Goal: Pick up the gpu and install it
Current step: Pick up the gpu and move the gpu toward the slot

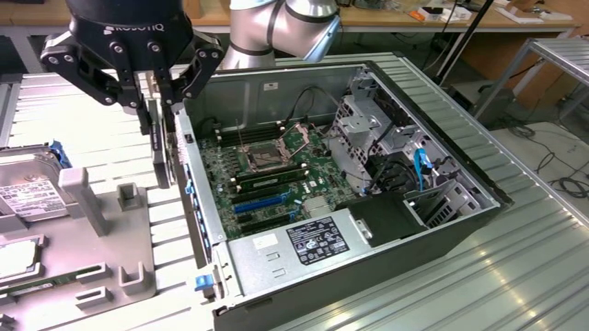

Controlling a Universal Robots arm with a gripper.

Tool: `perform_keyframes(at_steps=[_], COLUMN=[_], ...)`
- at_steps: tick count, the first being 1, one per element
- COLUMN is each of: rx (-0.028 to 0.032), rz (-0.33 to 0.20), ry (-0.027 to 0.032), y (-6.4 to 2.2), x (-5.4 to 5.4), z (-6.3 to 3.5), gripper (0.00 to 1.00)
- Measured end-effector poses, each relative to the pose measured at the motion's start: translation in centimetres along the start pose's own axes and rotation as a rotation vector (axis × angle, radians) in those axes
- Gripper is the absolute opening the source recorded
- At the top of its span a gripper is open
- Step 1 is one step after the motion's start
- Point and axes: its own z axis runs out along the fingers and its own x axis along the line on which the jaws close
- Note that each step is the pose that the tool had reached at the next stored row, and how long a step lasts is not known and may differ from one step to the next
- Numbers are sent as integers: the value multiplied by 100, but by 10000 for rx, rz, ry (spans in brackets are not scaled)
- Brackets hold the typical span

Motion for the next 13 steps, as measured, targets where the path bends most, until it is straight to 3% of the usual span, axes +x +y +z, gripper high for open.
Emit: perform_keyframes(at_steps=[13], rx=[-1], rz=[0], ry=[0], y=[10], x=[-137], z=[4], gripper=[27])
